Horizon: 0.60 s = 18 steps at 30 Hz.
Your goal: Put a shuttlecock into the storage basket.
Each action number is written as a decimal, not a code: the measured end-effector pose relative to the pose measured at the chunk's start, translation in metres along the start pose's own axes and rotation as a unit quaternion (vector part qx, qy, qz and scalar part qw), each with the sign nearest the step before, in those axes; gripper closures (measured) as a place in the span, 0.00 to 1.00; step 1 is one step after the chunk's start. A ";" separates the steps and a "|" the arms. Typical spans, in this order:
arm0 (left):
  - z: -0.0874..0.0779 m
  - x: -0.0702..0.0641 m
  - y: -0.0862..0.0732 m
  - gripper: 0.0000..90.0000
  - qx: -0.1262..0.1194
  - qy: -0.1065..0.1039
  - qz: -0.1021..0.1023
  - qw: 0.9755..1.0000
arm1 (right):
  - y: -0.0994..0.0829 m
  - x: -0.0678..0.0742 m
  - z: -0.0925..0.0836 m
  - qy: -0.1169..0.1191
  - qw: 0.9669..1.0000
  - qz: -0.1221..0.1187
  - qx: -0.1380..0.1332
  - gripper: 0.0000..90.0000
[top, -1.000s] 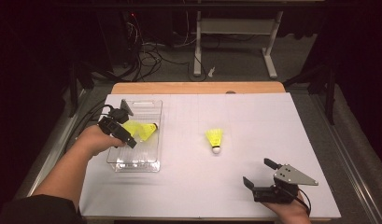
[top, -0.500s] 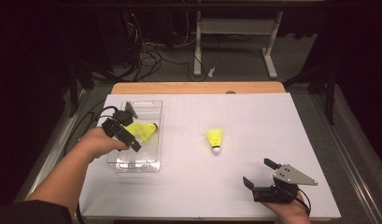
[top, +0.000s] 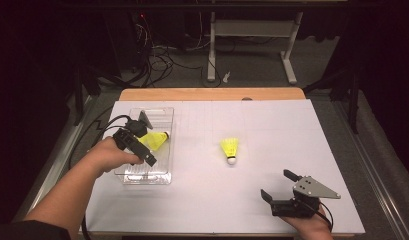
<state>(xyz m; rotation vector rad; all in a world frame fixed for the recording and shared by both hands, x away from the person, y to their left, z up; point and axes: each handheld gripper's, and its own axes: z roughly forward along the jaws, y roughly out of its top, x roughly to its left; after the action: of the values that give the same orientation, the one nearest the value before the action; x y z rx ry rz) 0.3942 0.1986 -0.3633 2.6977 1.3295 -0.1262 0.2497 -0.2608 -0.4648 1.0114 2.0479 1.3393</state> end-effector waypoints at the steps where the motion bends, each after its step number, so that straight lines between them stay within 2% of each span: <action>1: -0.001 -0.001 0.000 0.01 -0.002 0.000 0.000 1.000 | 0.000 0.000 0.000 0.001 1.000 0.000 0.000 0.01; 18: -0.001 -0.026 0.013 0.01 -0.001 -0.004 0.022 1.000 | 0.001 0.000 0.003 0.000 1.000 -0.001 0.003 0.01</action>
<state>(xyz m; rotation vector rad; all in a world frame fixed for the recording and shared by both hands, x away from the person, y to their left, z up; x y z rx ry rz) 0.3890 0.1711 -0.3574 2.7194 1.2674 -0.1326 0.2518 -0.2589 -0.4655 1.0113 2.0527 1.3331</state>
